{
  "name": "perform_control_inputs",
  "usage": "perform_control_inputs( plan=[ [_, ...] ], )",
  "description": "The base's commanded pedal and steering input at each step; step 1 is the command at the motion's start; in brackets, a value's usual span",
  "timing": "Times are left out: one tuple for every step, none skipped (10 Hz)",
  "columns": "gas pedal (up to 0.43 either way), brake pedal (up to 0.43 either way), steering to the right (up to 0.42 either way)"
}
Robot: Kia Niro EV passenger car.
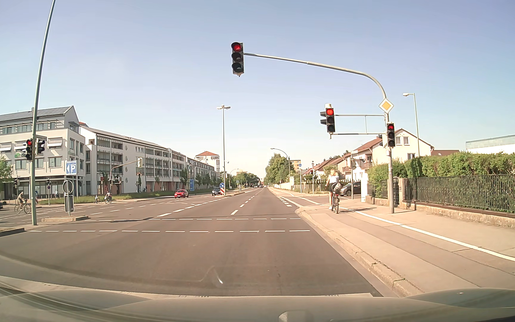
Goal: Follow the waypoints while adhering to traffic rules and regulations
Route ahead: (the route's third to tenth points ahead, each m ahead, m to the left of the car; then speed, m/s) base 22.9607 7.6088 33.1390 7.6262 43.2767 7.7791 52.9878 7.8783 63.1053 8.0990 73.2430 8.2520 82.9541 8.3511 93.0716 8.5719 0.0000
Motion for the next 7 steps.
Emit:
perform_control_inputs(
  plan=[
    [0.0,0.287,0.007],
    [0.0,0.293,0.006],
    [0.0,0.287,0.007],
    [0.0,0.293,0.007],
    [0.0,0.293,0.007],
    [0.0,0.293,0.007],
    [0.0,0.293,0.007]
  ],
)
